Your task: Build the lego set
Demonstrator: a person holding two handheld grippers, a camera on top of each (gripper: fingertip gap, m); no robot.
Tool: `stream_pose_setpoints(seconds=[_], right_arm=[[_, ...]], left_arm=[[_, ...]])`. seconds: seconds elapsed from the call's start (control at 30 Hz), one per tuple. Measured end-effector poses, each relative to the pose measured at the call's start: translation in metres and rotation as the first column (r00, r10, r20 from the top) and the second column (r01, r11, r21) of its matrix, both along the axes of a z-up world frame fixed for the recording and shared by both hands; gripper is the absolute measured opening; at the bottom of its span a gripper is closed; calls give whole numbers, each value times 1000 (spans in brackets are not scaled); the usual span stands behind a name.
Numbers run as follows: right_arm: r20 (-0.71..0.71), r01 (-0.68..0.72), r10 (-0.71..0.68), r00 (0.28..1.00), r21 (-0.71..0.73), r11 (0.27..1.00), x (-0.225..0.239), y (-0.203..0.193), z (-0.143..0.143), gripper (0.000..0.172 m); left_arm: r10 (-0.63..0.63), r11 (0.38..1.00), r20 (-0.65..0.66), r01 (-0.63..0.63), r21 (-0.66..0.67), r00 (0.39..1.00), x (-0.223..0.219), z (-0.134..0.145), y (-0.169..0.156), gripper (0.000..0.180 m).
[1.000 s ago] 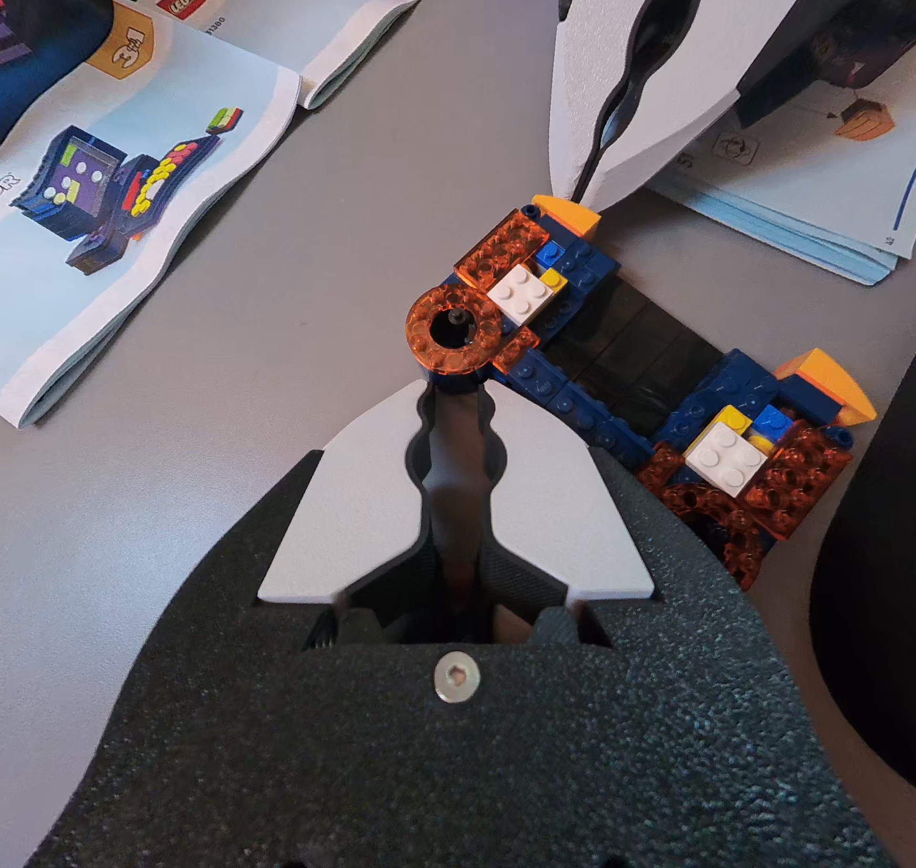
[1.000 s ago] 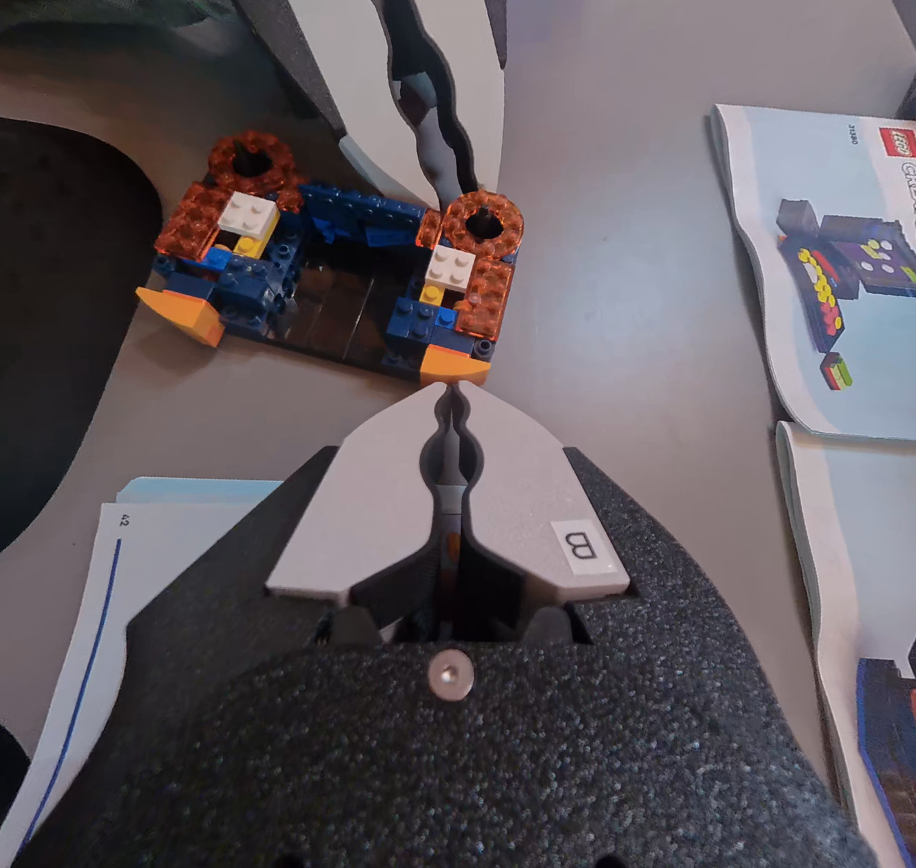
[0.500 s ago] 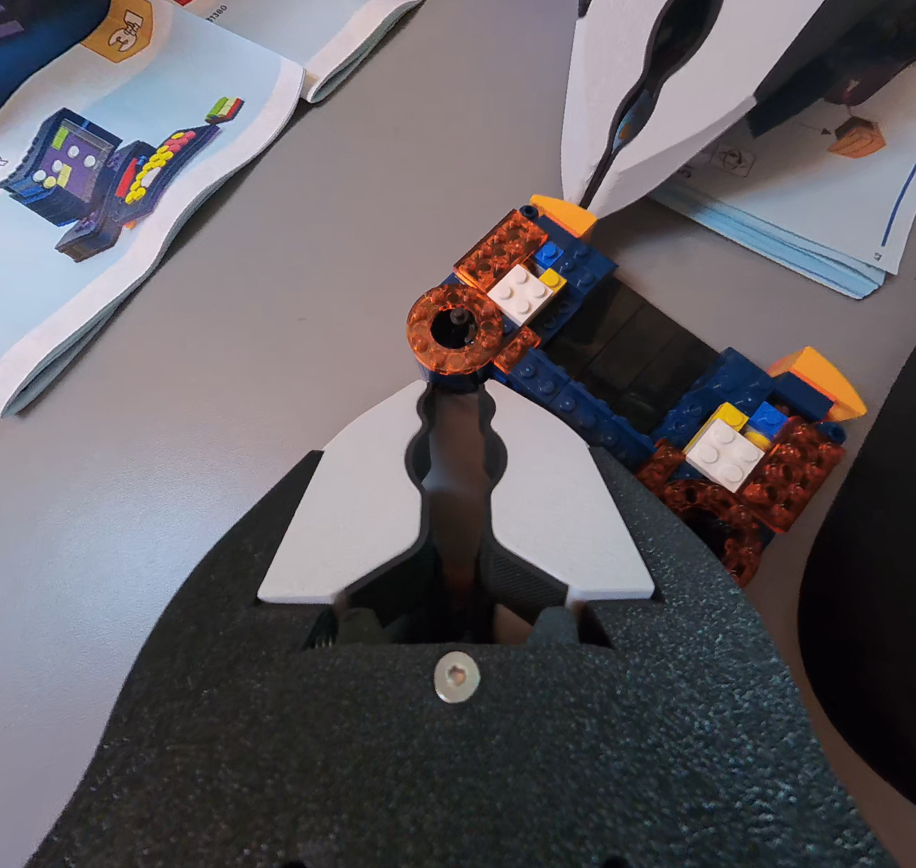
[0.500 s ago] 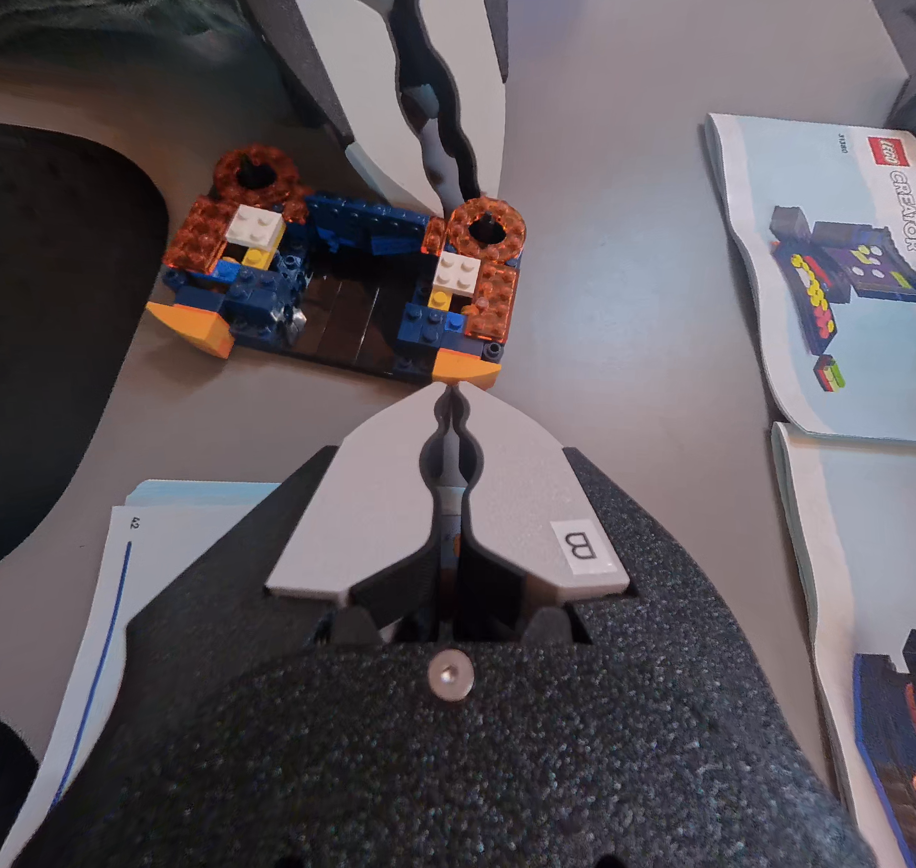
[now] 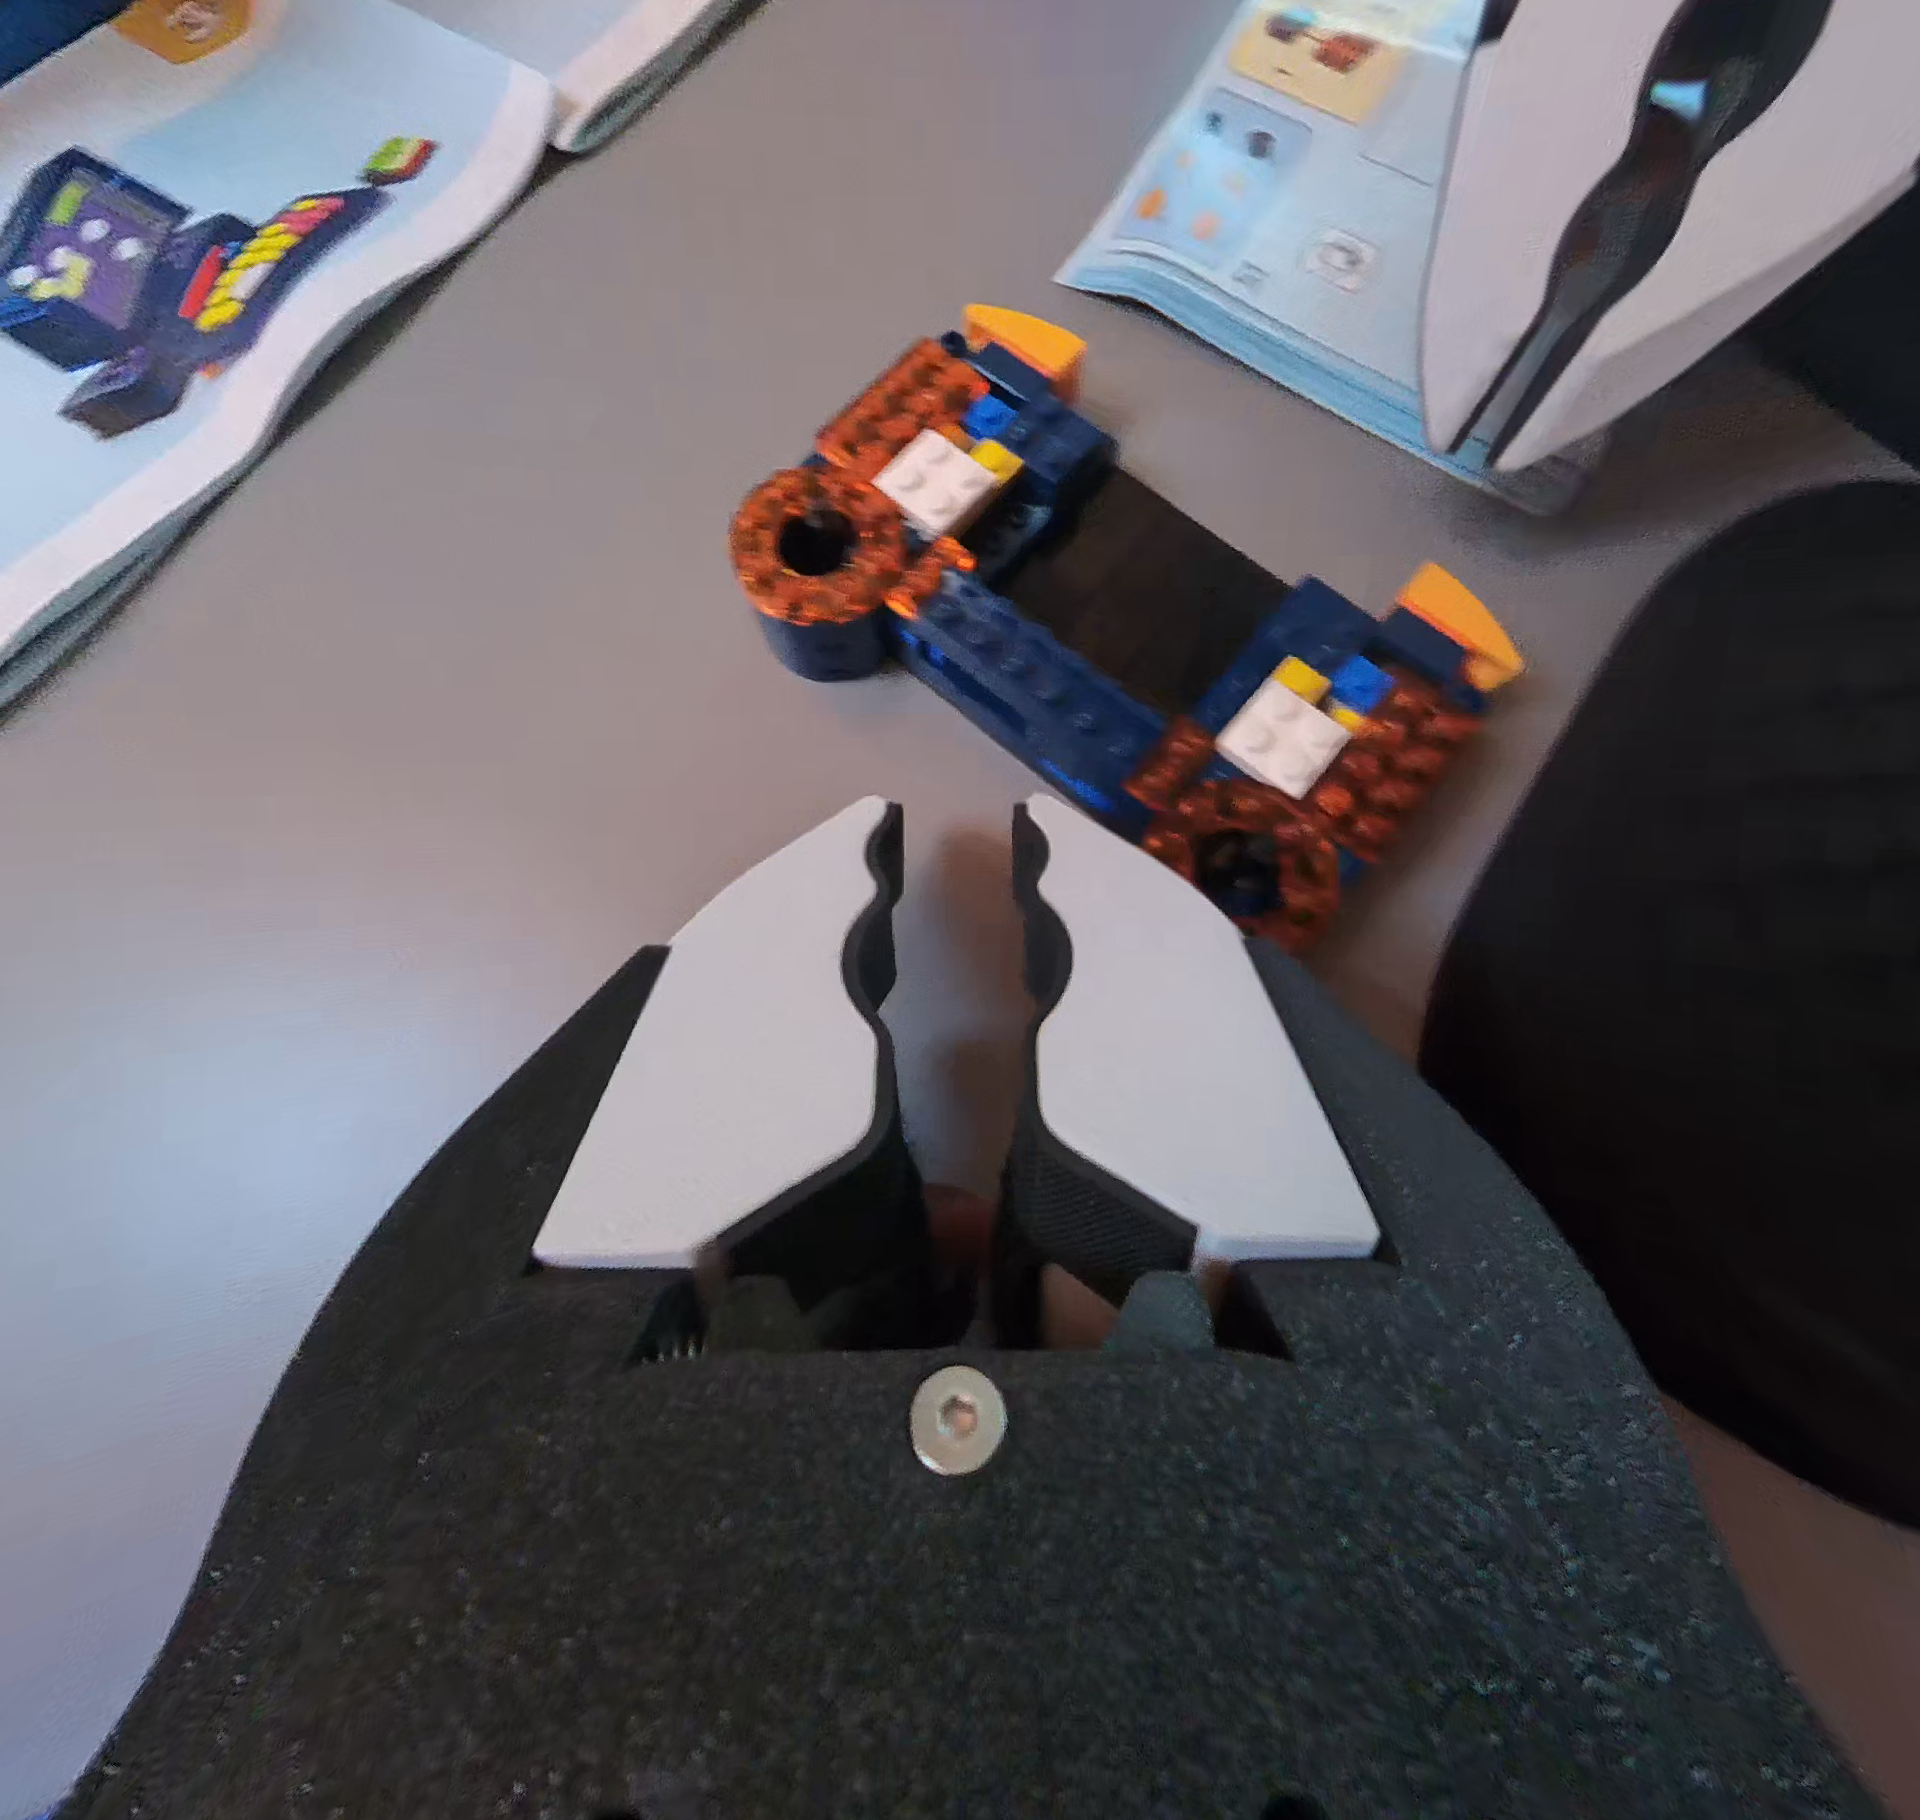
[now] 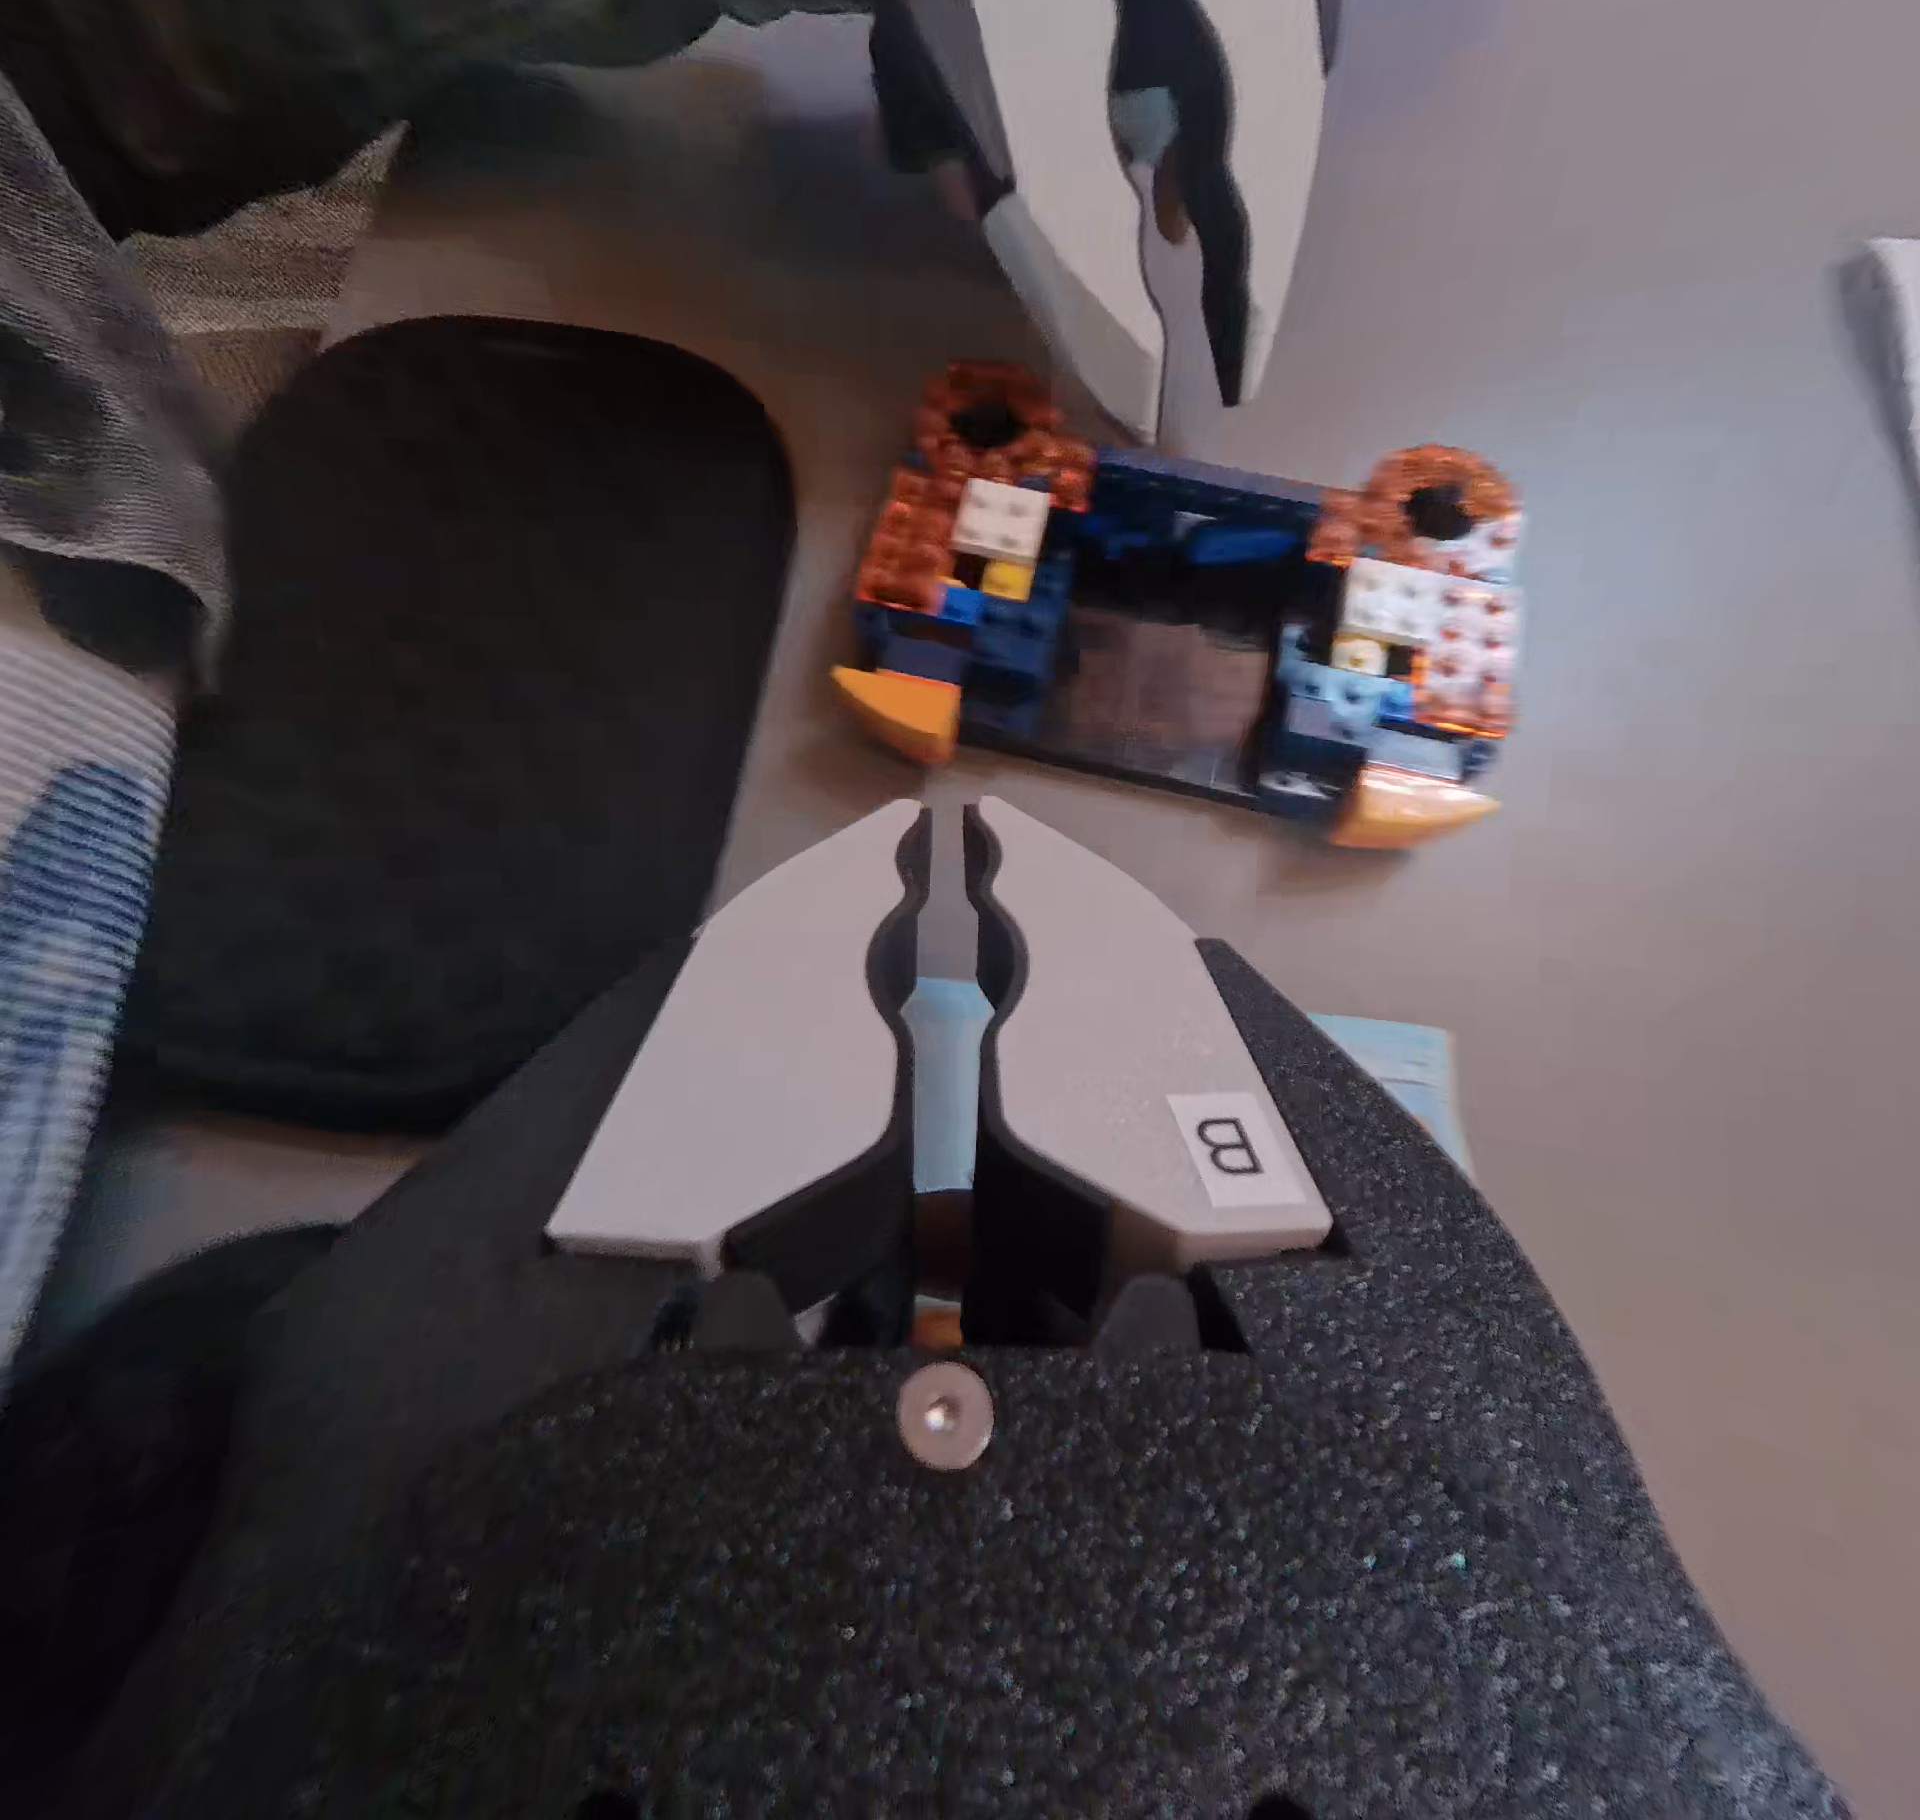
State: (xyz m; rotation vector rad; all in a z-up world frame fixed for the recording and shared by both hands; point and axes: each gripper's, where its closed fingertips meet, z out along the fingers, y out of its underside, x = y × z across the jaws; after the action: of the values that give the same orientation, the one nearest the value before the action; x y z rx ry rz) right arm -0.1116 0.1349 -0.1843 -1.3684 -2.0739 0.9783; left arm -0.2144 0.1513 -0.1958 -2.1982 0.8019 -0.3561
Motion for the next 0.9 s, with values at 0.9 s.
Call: stream_pose_setpoints(seconds=[0.9], right_arm=[[29,69,-71,997,56,996,1,-7,-17,8]], left_arm=[[-125,992,-24,125,1,992,5,2,-32,40]])
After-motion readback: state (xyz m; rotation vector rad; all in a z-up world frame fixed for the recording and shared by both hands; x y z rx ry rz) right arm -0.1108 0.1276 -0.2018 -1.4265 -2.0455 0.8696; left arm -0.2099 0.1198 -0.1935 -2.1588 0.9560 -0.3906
